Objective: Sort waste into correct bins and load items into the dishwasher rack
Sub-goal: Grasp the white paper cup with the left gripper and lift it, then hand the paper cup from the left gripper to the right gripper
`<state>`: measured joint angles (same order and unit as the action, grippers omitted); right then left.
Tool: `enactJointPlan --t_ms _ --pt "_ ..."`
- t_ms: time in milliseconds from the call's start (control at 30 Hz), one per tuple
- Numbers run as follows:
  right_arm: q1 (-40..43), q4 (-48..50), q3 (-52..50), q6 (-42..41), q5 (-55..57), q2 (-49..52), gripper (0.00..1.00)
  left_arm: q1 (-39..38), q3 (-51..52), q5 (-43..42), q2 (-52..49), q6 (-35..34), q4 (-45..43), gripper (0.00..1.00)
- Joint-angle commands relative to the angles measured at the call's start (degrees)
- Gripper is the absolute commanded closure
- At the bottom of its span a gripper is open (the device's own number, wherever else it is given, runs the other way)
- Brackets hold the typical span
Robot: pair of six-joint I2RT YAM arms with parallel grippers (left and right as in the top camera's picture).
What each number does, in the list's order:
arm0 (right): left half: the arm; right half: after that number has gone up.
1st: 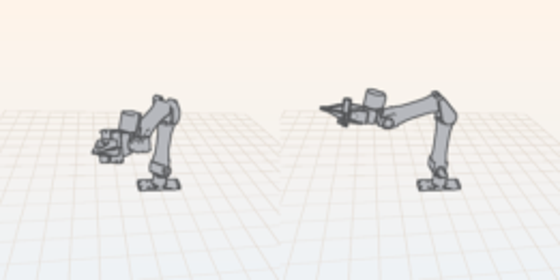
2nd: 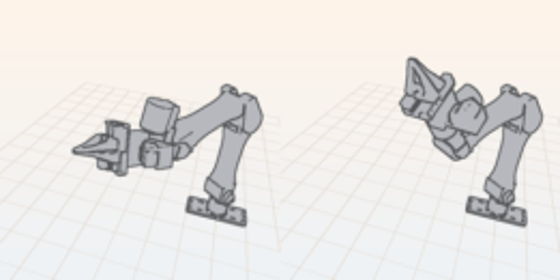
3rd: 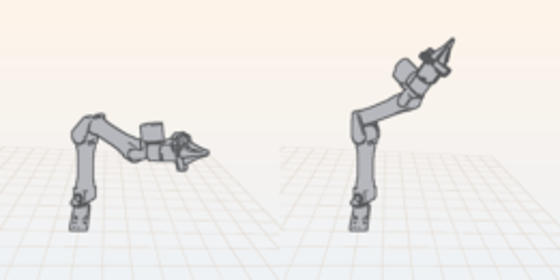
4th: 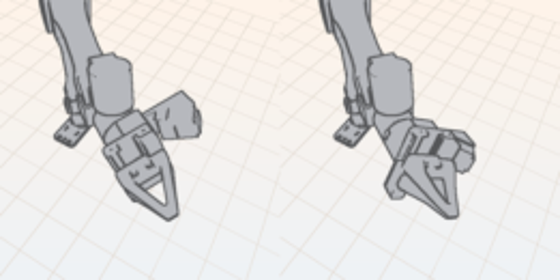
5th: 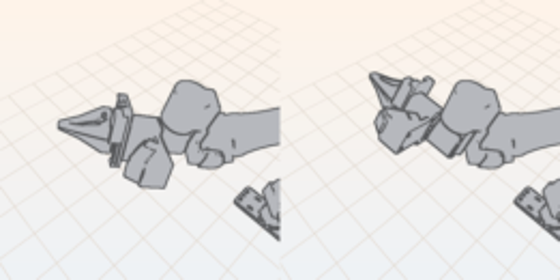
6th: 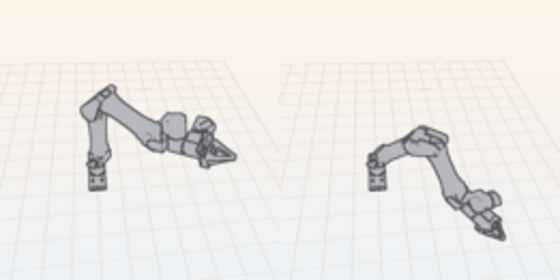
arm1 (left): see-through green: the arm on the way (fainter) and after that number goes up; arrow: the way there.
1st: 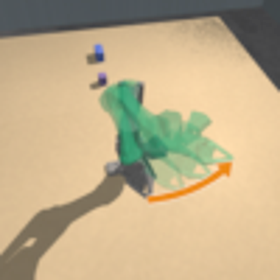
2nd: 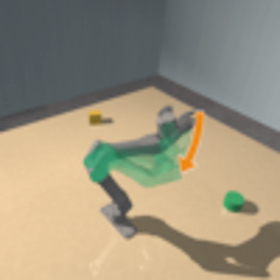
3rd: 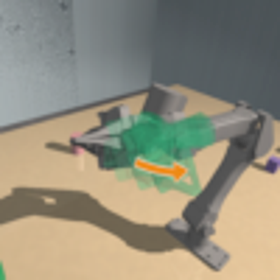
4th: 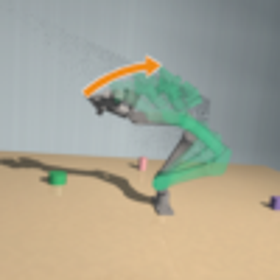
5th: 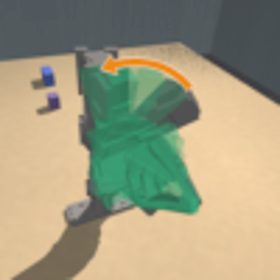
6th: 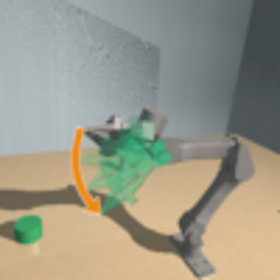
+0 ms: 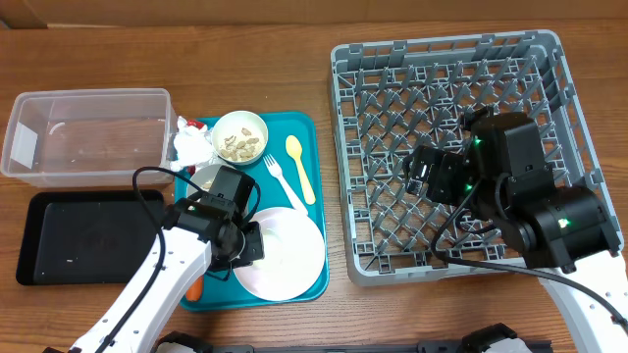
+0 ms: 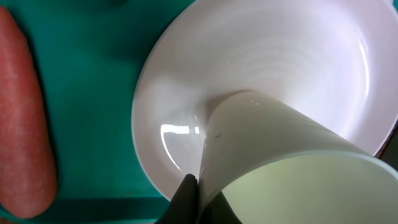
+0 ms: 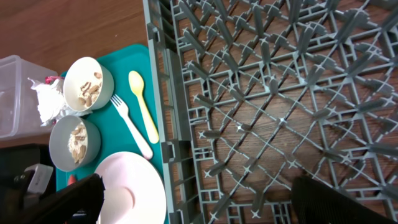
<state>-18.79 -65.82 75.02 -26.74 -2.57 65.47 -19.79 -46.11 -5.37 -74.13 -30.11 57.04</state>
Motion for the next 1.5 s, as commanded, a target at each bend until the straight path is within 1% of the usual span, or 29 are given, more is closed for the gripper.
enactJointPlan --t_ms 0,133,200,267,333,433,500,600,633,667,800,933,1033,1133,1367,1467 --pt "-0.15 0.20 1.62 0.15 2.69 -1.77 0.00 -0.07 -4.72 -0.87 0.37 0.20 2.99 0.96" --pt "-0.11 1.46 1.62 1.01 2.32 -3.15 0.00 0.00 -16.28 -1.95 0.37 2.25 8.68 0.96" --pt "-0.11 2.47 1.62 5.38 -1.90 -3.23 0.00 0.00 -23.87 -4.50 0.37 4.37 9.77 0.96" --pt "-0.11 3.19 1.62 9.66 -8.37 -3.13 0.00 0.02 -31.23 -6.51 0.37 5.92 9.62 0.96" --pt "-0.11 3.85 1.62 13.97 -14.97 -3.10 0.00 0.24 -36.96 -6.88 0.37 6.14 9.09 0.96" --pt "-0.11 5.20 1.62 18.38 -22.05 -3.10 0.00 1.55 -41.81 -11.23 0.37 6.80 7.26 0.96" --pt "-0.11 6.62 1.62 19.80 -25.83 -3.10 0.00 3.06 -42.97 -17.92 0.37 8.13 4.72 0.96" --pt "-0.11 10.08 1.62 20.35 -30.93 -3.10 0.00 5.99 -42.99 -30.18 0.09 9.29 0.87 0.96" --pt "-0.13 12.37 1.62 22.75 -35.32 -3.10 0.00 7.50 -42.99 -37.75 -0.35 11.28 -0.79 0.96" --pt "-0.13 13.55 1.62 23.43 -37.40 -3.10 0.00 8.20 -42.99 -41.72 -0.70 12.39 -1.90 0.96" --pt "-0.13 17.33 1.62 27.56 -44.24 -3.10 0.00 9.27 -42.99 -52.22 -2.54 14.56 -5.62 0.96" --pt "-0.13 20.31 1.62 31.56 -50.58 -3.10 0.00 9.27 -42.99 -65.64 -5.14 15.56 -11.17 0.96" --pt "-0.13 21.29 1.62 35.65 -55.23 -3.10 0.00 9.27 -42.99 -69.35 -6.88 15.56 -13.27 0.96" --pt "-0.11 21.68 1.62 37.57 -56.04 -3.10 0.03 9.27 -42.99 -71.82 -8.04 15.56 -14.10 0.96" --pt "-0.02 26.86 1.62 37.20 -55.21 -3.10 0.02 9.25 -42.99 -77.24 -8.48 17.46 -14.97 0.96" --pt "0.94 28.94 1.62 32.61 -51.30 -3.10 0.03 9.27 -42.99 -78.55 -8.48 17.46 -15.15 0.96"
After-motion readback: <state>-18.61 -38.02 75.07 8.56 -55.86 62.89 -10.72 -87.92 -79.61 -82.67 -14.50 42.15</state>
